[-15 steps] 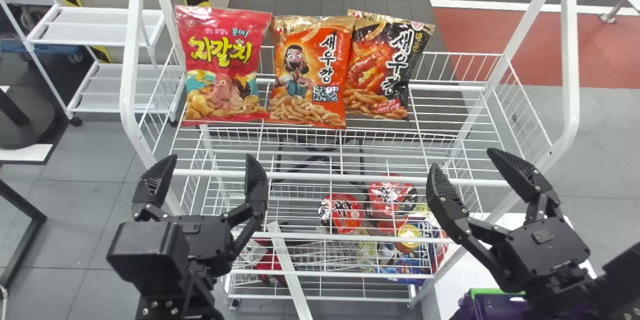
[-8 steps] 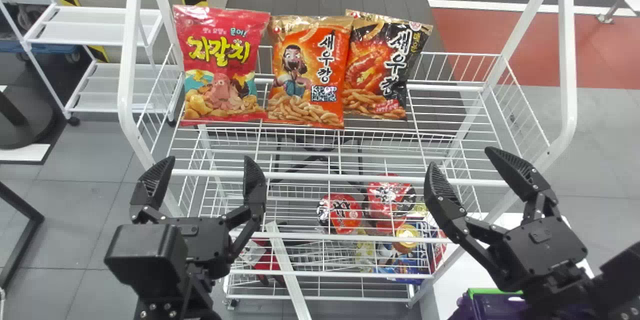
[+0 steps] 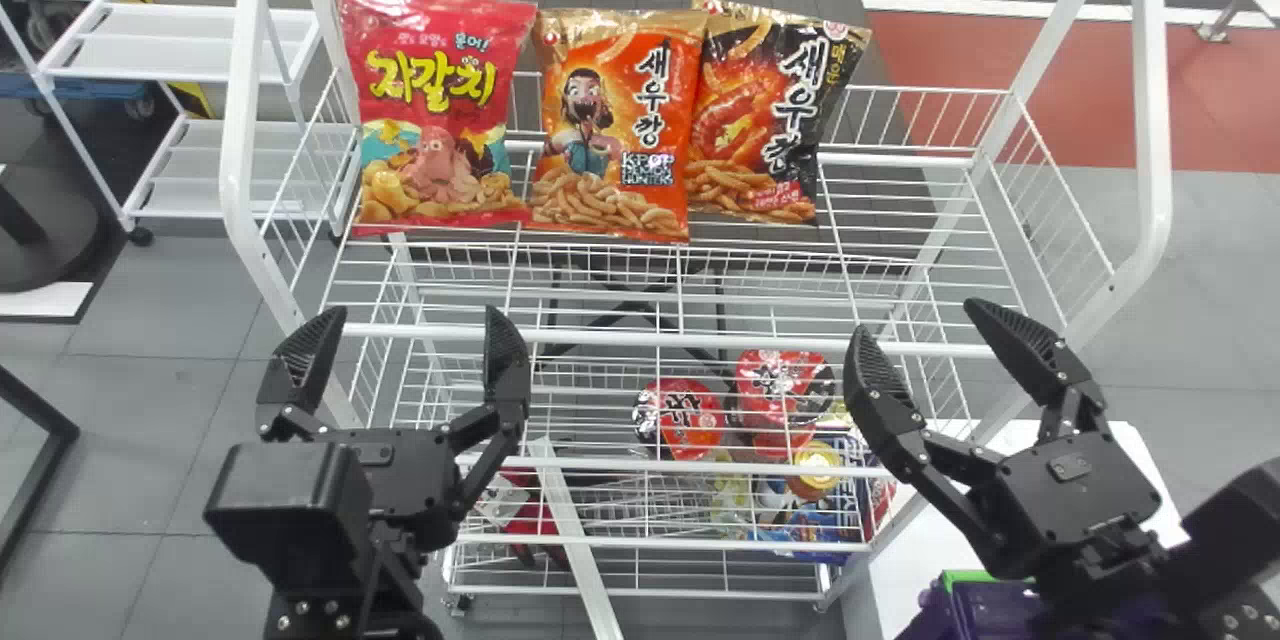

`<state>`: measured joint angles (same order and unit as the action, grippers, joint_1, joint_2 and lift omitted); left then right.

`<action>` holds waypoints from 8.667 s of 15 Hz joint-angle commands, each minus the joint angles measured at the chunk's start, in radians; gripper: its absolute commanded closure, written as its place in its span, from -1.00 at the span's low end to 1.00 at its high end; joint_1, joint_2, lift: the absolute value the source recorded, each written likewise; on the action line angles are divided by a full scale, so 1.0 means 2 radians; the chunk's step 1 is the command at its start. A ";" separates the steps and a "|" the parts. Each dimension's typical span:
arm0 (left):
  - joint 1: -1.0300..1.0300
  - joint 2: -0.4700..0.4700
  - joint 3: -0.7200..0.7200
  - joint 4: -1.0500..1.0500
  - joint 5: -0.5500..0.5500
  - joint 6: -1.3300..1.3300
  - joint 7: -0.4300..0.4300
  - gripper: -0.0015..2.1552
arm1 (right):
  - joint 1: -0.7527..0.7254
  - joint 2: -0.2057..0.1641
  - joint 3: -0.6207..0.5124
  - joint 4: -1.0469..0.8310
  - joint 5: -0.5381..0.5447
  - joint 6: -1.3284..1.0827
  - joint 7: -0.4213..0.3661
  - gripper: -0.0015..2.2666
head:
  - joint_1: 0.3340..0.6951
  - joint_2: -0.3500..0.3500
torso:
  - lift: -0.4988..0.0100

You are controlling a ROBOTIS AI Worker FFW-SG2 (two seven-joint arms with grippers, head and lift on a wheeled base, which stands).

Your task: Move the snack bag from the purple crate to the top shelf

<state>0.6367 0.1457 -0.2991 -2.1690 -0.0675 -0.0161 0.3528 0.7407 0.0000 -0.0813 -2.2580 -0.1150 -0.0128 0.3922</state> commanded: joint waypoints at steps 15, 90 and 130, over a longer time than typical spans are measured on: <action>0.013 0.000 -0.003 -0.006 -0.006 -0.006 0.001 -0.97 | 0.007 -0.006 -0.001 -0.002 -0.001 -0.002 0.006 -0.85 | 1.00 -0.14 | 0.59; 0.032 -0.002 -0.009 -0.010 -0.023 -0.041 0.009 -0.97 | 0.015 -0.024 -0.002 -0.006 -0.006 0.003 0.019 -0.85 | 1.00 -0.15 | -0.58; 0.011 0.001 -0.006 0.021 -0.006 -0.041 0.002 -0.97 | -0.287 -0.113 -0.449 -0.089 -0.128 0.793 0.263 -0.85 | 1.00 -1.00 | -0.84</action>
<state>0.6587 0.1467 -0.3132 -2.1285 -0.0826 -0.0988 0.3555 0.1890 -0.1724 -0.9671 -2.4434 -0.3955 1.5540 0.9153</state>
